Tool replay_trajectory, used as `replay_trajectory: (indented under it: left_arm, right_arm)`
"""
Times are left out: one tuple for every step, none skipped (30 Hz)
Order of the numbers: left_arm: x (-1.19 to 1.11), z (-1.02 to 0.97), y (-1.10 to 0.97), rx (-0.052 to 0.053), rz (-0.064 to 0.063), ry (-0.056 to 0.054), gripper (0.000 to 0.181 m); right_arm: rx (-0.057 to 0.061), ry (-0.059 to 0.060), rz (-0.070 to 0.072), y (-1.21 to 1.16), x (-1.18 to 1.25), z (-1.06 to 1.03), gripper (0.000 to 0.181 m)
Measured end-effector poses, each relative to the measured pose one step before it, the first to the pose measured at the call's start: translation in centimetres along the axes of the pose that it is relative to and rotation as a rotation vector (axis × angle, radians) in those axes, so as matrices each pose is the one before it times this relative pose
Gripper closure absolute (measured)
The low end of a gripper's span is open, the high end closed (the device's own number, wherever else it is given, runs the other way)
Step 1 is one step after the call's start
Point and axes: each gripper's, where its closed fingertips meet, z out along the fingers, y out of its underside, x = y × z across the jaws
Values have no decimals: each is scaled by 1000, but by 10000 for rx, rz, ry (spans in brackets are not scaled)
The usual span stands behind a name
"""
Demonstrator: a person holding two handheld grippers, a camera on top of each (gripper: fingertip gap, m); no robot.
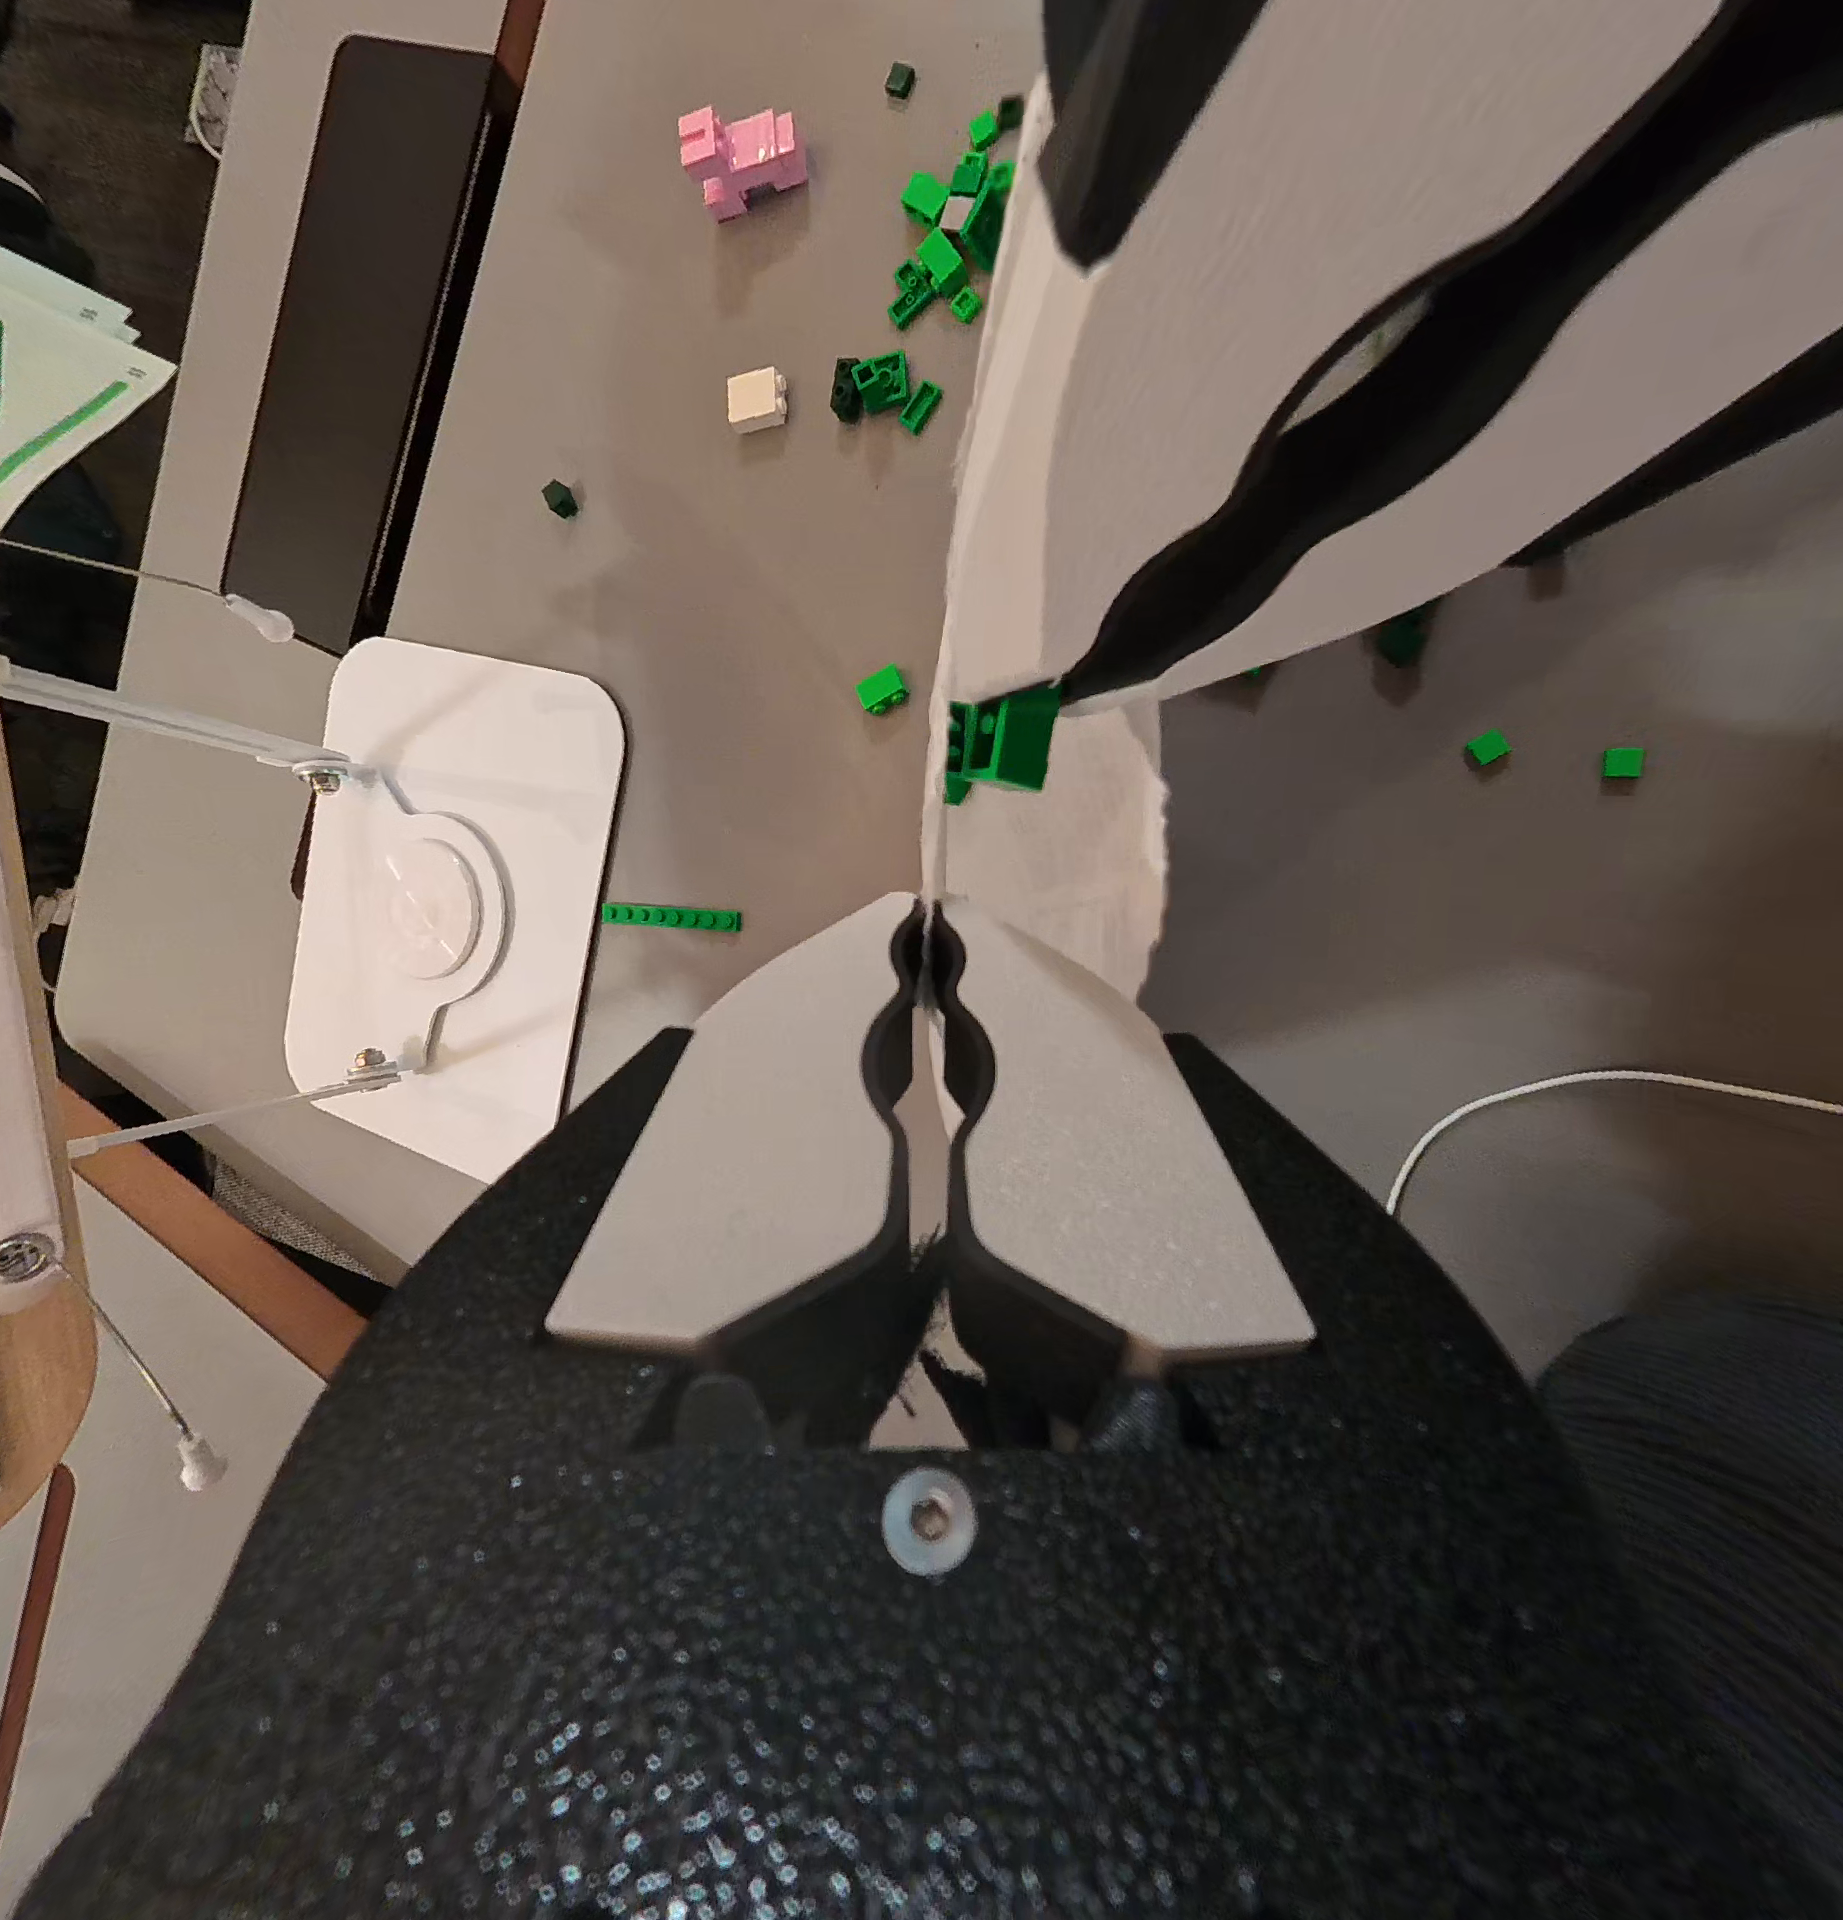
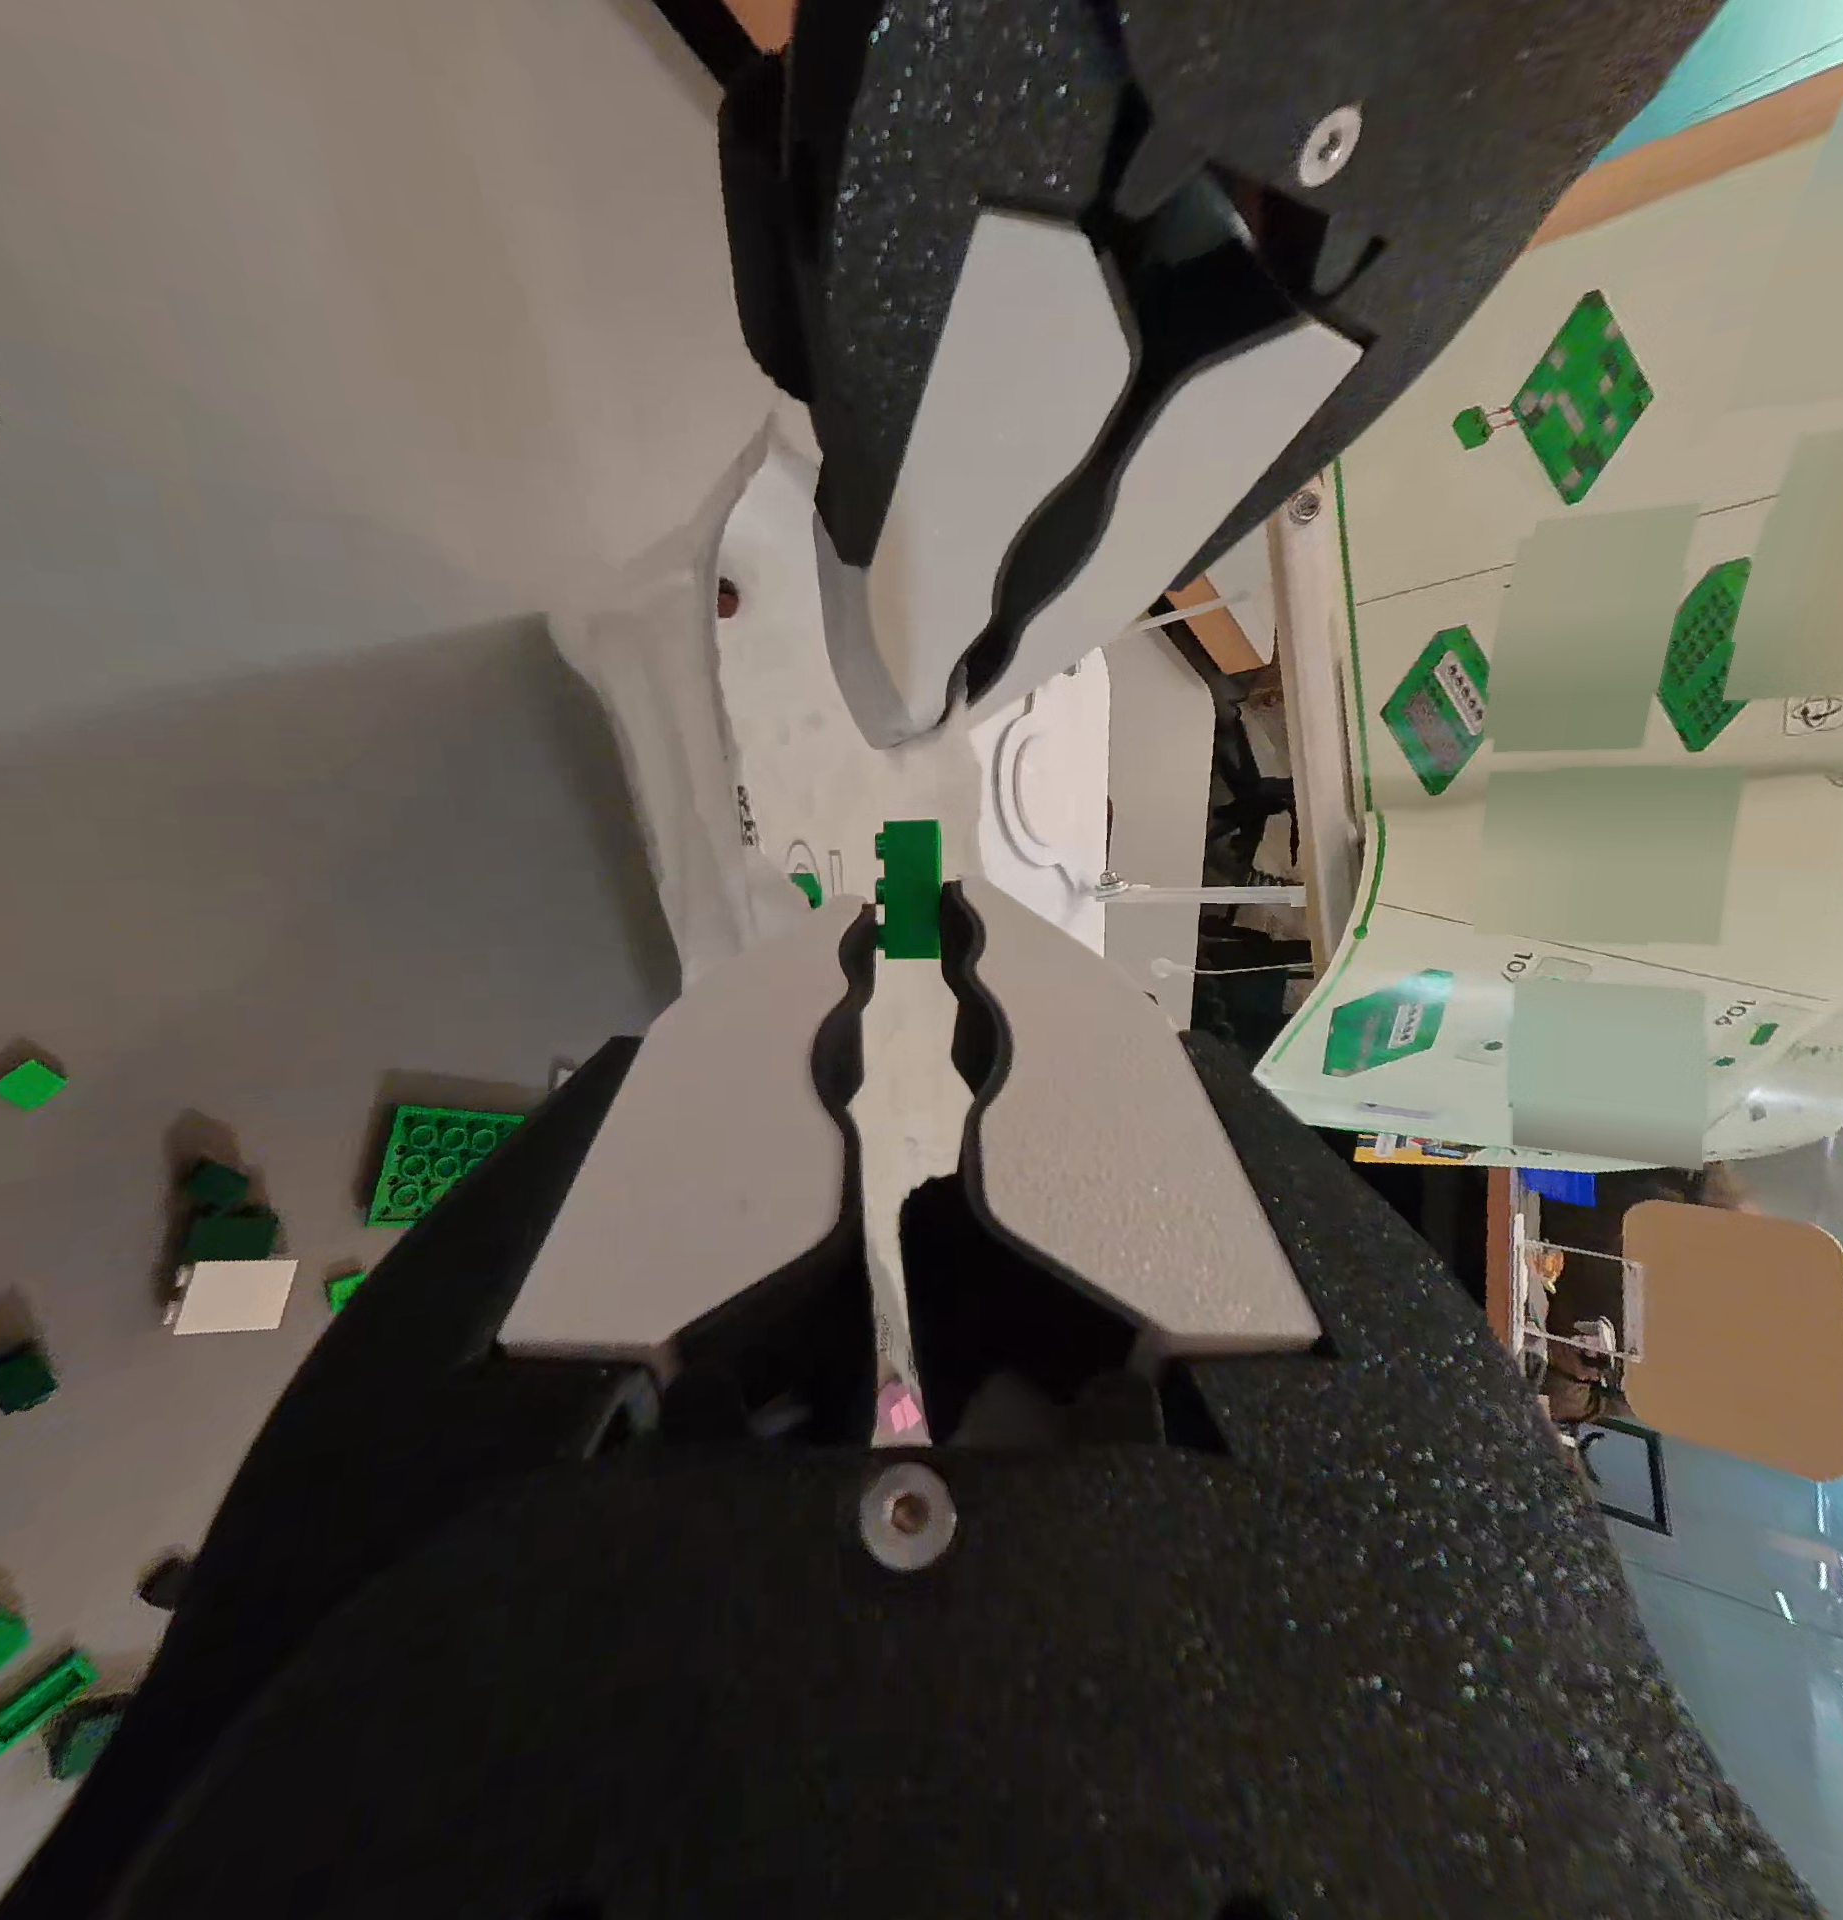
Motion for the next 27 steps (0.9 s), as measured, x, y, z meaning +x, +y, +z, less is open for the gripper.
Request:
replay_trajectory:
  left_arm:
    - [29,0,-29,14,7,19,181]
    - [33,16,-22,10,18,20,181]
    - [41,10,-14,-3,14,20,181]
    - [33,9,-33,1,13,13,181]
    - [26,3,-28,0,17,3,181]
    - [33,-4,-19,1,15,4,181]
    - [16,-9,-21,3,10,0,181]
    - [11,-3,-5,-7,6,-1,181]
    - [25,-9,2,-4,5,5,181]
    - [15,-2,-6,0,-3,0,181]
    - [4,0,0,0,-3,1,181]
    - [24,5,10,-4,1,17,181]
    - [-2,14,0,2,4,5,181]
    - [-2,21,-1,-2,-7,11,181]
    - [-13,28,9,-14,-7,4,181]
    - [-8,35,20,-13,-6,9,181]
    - [0,36,38,-22,-14,8,181]
    - [-34,28,38,-28,-12,-7,181]
    - [-32,40,59,-31,-15,-9,181]
    - [-23,24,54,-22,-23,5,181]
    - [1,29,16,0,-11,22,181]
    - [-5,22,40,-5,-4,10,181]
    - [-26,21,43,-16,-12,-8,181]
    - [-19,15,40,-19,-19,2,181]
    - [-23,22,19,-8,-7,-3,181]
    - [-11,15,8,0,-7,2,181]
    - [-16,17,6,-7,-10,-1,181]
  right_arm:
    - [-85,-5,-44,53,15,56,169]
    - [-81,-34,-8,69,-2,53,169]
    - [-62,-67,18,53,-38,41,169]
    - [-7,-10,25,16,28,15,169]
    - [21,-2,20,-19,38,-6,168]
    - [-2,-36,45,14,-24,-6,166]
    - [-15,-41,56,25,-22,-9,164]
    - [-6,-24,45,23,-31,-26,163]
    - [11,14,34,9,24,-21,163]
    - [21,6,32,-4,6,-25,162]
    - [17,-23,41,-6,-36,-22,161]
    - [12,8,39,-4,13,-30,160]
    - [-2,18,24,33,21,-19,160]
    - [-12,40,12,50,43,-32,160]
    - [-3,76,34,50,97,-76,160]
    - [9,86,72,61,118,-150,160]
    - [39,100,114,85,127,-239,160]
    - [58,101,174,133,129,-357,160]
    - [85,95,250,231,118,-463,160]
    - [112,85,342,340,77,-563,160]
    - [105,51,419,545,7,-621,160]
    - [72,5,470,786,-36,-680,160]
    - [28,19,521,1061,0,-717,160]
    - [-38,54,574,1374,125,-752,160]
    - [-98,57,633,1654,217,-762,159]
    - [-116,45,734,1821,307,-780,158]
    - [-40,-6,841,1822,352,-760,156]
